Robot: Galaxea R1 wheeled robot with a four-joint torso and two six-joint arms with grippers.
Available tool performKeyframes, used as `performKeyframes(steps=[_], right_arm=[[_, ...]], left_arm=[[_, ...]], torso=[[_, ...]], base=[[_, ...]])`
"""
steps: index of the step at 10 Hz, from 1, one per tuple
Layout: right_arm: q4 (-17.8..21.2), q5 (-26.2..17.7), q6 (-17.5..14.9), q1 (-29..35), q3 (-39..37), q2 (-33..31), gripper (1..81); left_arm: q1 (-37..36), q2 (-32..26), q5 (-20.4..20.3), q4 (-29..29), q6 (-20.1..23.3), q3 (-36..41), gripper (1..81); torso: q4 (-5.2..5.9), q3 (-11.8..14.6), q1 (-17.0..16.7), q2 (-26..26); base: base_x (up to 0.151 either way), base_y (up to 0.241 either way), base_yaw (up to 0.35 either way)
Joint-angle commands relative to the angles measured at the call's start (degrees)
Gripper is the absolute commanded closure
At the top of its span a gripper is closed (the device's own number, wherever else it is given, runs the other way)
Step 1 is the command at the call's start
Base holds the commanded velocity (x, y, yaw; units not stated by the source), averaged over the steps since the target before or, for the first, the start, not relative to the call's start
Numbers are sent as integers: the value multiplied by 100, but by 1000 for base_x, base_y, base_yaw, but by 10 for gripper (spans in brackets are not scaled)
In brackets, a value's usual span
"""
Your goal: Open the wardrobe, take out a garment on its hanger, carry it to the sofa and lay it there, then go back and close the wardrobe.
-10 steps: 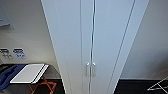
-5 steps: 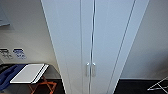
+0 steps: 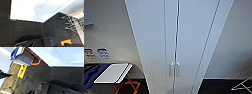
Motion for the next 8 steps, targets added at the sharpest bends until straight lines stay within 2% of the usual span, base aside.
performKeyframes(steps=[1, 3, 5, 8], right_arm=[[13, -248, 428, 1683, 826, -691, 10], [-13, -705, 727, 2440, 888, -621, 10], [-13, -907, 1000, 3080, 870, -445, 10], [-22, -1206, 1395, 3794, 528, 82, 10]], left_arm=[[-1489, -829, 901, -75, -66, 840, 10], [-2385, -811, 1429, -374, -93, 875, 10], [-3168, -680, 1965, -690, -93, 910, 10], [-4003, -286, 2324, -893, -145, 727, 10]], torso=[[0, 0, 0, 0], [0, -2, 2, 2], [0, -7, 5, 6], [0, -13, 9, 13]], base=[[0, 0, 0], [0, 0, 0], [0, 0, 0], [0, 0, 0]])
